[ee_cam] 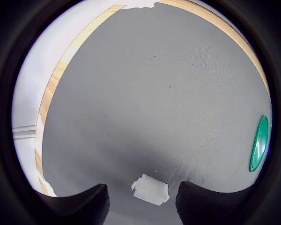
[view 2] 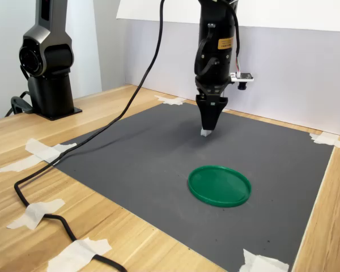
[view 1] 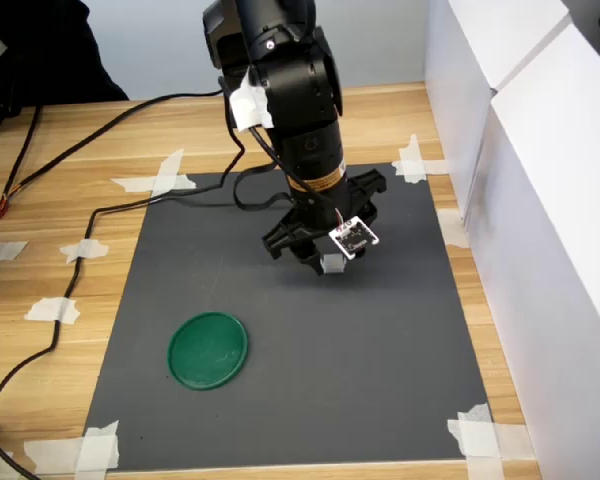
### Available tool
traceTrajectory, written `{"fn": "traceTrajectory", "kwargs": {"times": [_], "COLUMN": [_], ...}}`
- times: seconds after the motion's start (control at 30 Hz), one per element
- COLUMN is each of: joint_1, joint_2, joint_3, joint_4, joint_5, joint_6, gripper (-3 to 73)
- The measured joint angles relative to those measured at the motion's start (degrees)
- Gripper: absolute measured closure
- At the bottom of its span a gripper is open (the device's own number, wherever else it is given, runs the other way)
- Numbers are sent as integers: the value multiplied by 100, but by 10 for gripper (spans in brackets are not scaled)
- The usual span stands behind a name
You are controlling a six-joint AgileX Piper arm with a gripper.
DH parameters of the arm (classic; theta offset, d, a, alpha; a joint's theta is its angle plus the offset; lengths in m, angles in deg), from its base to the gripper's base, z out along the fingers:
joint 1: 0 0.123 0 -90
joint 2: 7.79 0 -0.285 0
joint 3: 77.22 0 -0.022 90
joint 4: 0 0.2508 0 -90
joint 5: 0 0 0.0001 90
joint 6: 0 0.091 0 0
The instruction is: Grasp a white terminal and put it on the green lid.
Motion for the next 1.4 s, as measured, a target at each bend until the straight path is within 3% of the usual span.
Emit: {"fn": "traceTrajectory", "kwargs": {"times": [0.43,0.73,1.07,1.4], "joint_1": [0,0,0,0], "joint_2": [117,117,211,272], "joint_3": [0,0,0,0], "joint_4": [5,110,-207,-183], "joint_5": [-15,-102,36,-37], "joint_6": [30,901,992,1010], "gripper": [87,88,88,88]}}
